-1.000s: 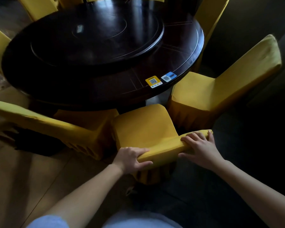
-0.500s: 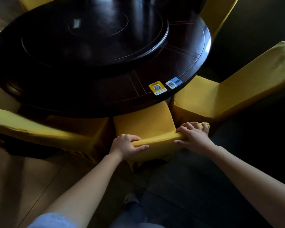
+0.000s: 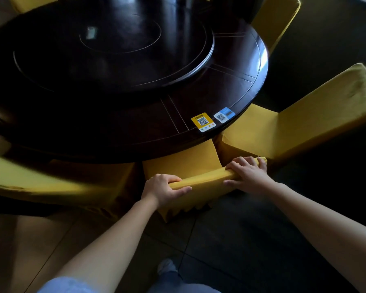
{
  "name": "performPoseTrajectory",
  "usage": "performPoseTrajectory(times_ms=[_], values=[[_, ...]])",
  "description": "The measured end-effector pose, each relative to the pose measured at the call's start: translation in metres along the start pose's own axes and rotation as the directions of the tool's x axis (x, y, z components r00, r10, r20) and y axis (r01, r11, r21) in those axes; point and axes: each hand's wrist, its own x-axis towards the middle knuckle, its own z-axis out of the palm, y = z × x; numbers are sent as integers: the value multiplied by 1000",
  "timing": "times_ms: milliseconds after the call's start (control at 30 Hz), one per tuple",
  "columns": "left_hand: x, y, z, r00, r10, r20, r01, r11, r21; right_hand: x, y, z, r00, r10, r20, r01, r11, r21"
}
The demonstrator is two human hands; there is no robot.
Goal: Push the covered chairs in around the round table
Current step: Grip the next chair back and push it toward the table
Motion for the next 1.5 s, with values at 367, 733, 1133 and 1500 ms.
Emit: performPoseTrajectory(times_ms=[367,733,1133,1500], values=[[2,1,-5,992,-23,123,16,998,58,-10,-14,7,993,93,-77,-93,996,7],[-6,7,-7,982,-58,178,32,988,150,-16,-21,15,989,87,-119,-83,996,32],[37,123,48,981,-109,160,51,944,327,-22,13,9,972,-22,-233,72,975,209],[124,263,135,959,135,251,-197,951,240,-71,213,16,940,298,-167,-225,909,351]])
